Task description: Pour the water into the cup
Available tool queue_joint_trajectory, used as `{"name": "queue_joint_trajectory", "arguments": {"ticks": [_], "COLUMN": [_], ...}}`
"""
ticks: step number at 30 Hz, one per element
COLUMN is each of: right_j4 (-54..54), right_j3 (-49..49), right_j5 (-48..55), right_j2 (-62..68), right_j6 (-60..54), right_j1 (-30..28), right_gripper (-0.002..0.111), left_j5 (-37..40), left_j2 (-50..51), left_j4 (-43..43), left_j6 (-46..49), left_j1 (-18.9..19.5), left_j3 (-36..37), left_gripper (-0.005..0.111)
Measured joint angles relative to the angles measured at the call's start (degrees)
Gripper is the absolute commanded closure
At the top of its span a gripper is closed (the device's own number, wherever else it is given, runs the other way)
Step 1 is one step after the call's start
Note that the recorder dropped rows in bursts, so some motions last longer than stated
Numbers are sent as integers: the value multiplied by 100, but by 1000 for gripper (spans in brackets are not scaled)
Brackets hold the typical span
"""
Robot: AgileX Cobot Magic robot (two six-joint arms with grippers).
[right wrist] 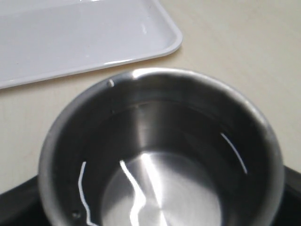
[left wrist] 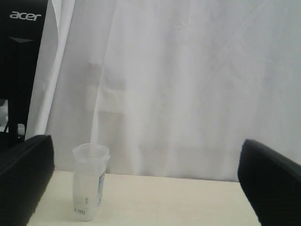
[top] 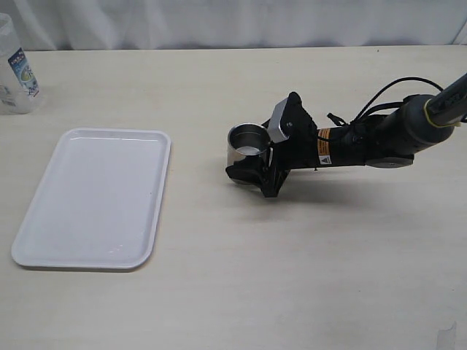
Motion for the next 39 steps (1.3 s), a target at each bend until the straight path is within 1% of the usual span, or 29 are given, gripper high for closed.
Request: {"name": "queue_joint_trajectory", "arguments": {"ticks": [3,6,9,10,13,18,22,28,33,39], "right_j4": [0,0,0,0,0,-10,-10,-10,-10,-10], "right_j3": [0,0,0,0,0,0,0,0,0,0], "right_j5": [0,0,0,0,0,-11,-11,-11,-11,-11], "right_j2": [0,0,0,0,0,0,0,0,0,0], "right_j6": [0,0,0,0,0,0,0,0,0,0], "right_j1": [0,0,0,0,0,0,0,0,0,0], "right_gripper": [104,104,104,104,104,104,104,104,104,104], "left_j5": [79,18,-164,-235,-499,-1036,-1574,-2235,-2419,-2211], "left_j2": [0,0,0,0,-21,-33,-33,-33,-33,-33], "left_j4": [-76,-597,-1434,-1608,-1809,-1793,-1274,-1064,-1047,-1047], "left_j6": [228,1145,2249,2486,2760,2726,2172,2074,2074,2074], "left_j1": [0,23,178,243,408,482,482,482,482,482], "left_j3": [35,142,319,400,708,1329,1827,2496,2721,2730], "left_gripper": [7,7,7,7,7,7,7,7,7,7]}}
